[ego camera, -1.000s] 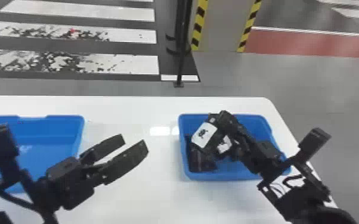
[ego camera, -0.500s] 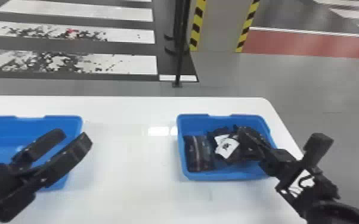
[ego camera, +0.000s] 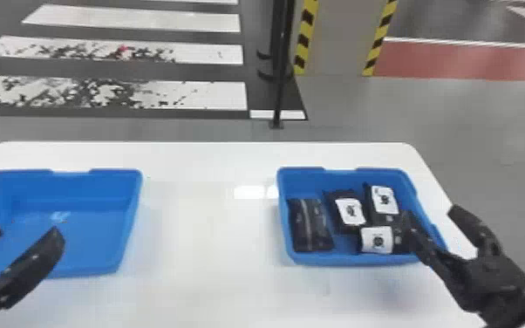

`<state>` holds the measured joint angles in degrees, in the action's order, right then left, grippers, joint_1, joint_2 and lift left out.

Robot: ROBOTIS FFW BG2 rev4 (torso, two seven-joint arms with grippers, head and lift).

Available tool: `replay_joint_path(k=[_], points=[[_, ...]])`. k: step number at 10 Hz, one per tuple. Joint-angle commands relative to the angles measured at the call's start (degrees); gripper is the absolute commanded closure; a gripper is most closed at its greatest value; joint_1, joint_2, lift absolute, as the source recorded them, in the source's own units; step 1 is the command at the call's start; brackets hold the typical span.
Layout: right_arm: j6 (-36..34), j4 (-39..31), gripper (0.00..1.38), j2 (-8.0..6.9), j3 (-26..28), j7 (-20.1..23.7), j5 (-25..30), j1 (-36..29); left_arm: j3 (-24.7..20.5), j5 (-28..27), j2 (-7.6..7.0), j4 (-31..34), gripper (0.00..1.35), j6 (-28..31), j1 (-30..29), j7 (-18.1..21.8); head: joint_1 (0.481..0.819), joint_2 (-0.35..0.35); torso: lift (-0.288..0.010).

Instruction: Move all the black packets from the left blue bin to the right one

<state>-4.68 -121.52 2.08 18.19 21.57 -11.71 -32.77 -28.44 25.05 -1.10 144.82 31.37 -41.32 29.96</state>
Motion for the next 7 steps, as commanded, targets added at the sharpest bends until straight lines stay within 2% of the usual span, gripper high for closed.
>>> replay_joint_path(k=[1,3,5,7], points=[[6.5,-6.5,0.11,-2.13,-0.1,-0.5,4.4,-7.7,0.0,-3.6,1.1,0.5,0.15,-2.1,-2.3,-1.0,0.695,-0.041,-0.154],[9.9,-11.6,0.11,-2.13,-2.4,-1.6,3.9,-15.6,0.4,-8.6,1.25,0.5,0.15,-5.5,-4.1,-1.3,0.695,0.0,-0.154],[11.9,-13.7,0.11,-2.13,-5.7,-3.4,2.8,-20.8,3.4,-9.3,1.25,0.9,0.15,-8.6,-7.6,-4.9,0.695,0.058,-0.154],[11.9,-13.3,0.11,-2.13,-7.0,-3.6,2.3,-20.5,5.2,-10.5,1.25,0.9,0.15,-8.7,-7.3,-5.3,0.695,0.081,-0.154]])
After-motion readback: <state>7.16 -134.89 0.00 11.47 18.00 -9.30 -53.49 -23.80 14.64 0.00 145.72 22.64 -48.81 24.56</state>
